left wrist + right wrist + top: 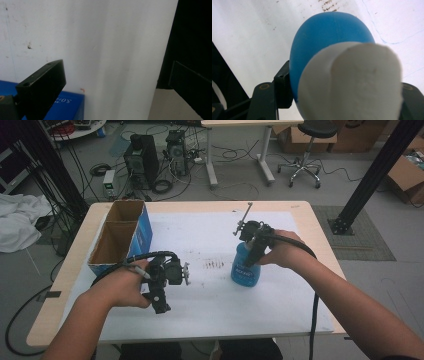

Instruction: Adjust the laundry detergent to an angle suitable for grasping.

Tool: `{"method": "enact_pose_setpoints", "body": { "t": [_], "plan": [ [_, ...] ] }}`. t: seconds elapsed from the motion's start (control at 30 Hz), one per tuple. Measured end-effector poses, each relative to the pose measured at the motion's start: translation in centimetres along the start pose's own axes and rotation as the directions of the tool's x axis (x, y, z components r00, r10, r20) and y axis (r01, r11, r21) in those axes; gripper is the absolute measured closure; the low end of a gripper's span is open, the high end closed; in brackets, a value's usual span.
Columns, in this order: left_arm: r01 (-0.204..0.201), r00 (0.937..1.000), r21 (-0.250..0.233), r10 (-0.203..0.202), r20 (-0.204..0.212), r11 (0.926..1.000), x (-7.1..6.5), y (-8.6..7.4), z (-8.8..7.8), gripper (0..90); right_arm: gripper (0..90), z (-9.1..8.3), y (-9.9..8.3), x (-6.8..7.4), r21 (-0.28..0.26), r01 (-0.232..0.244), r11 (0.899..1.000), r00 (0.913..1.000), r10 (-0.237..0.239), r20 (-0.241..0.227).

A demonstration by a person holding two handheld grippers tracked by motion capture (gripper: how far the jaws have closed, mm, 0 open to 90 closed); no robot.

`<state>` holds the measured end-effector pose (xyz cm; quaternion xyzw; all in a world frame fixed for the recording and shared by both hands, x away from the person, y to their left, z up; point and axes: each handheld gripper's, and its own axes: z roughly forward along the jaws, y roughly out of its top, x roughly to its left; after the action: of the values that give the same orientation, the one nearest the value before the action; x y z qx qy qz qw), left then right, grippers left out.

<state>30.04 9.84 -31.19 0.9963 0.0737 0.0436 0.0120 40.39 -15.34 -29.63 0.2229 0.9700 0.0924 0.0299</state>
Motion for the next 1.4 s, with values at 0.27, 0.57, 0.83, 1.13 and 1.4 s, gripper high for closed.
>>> {"method": "enact_pose_setpoints", "body": {
  "t": [0.27,0.57,0.83,1.13,1.4],
  "plan": [
    [0.001,1.0000,0.004,-0.001,0.001,1.0000,0.0,0.0,0.1,1.4,27.2,-0.3,0.1,0.3,0.009,0.034,0.999,0.9992,-0.035,0.020],
    [0.001,1.0000,0.007,-0.001,0.004,1.0000,0.0,0.0,0.2,1.4,21.8,-0.5,0.0,0.3,0.005,0.052,0.999,0.9986,-0.053,0.011],
    [0.001,1.0000,0.009,-0.001,0.008,1.0000,0.2,0.1,0.3,1.4,16.1,-0.8,-0.3,0.0,-0.025,0.052,0.998,0.9985,-0.053,-0.016],
    [-0.001,0.9999,0.008,0.001,0.014,1.0000,0.3,0.3,0.4,1.4,16.1,-1.3,-0.3,0.1,-0.055,0.068,0.996,0.9972,-0.070,-0.025],
    [-0.001,0.9998,0.010,0.000,0.020,0.9999,0.4,0.2,0.6,1.4,13.2,-1.7,-0.6,0.0,-0.068,0.080,0.995,0.9967,-0.080,-0.009]
  ]
}}
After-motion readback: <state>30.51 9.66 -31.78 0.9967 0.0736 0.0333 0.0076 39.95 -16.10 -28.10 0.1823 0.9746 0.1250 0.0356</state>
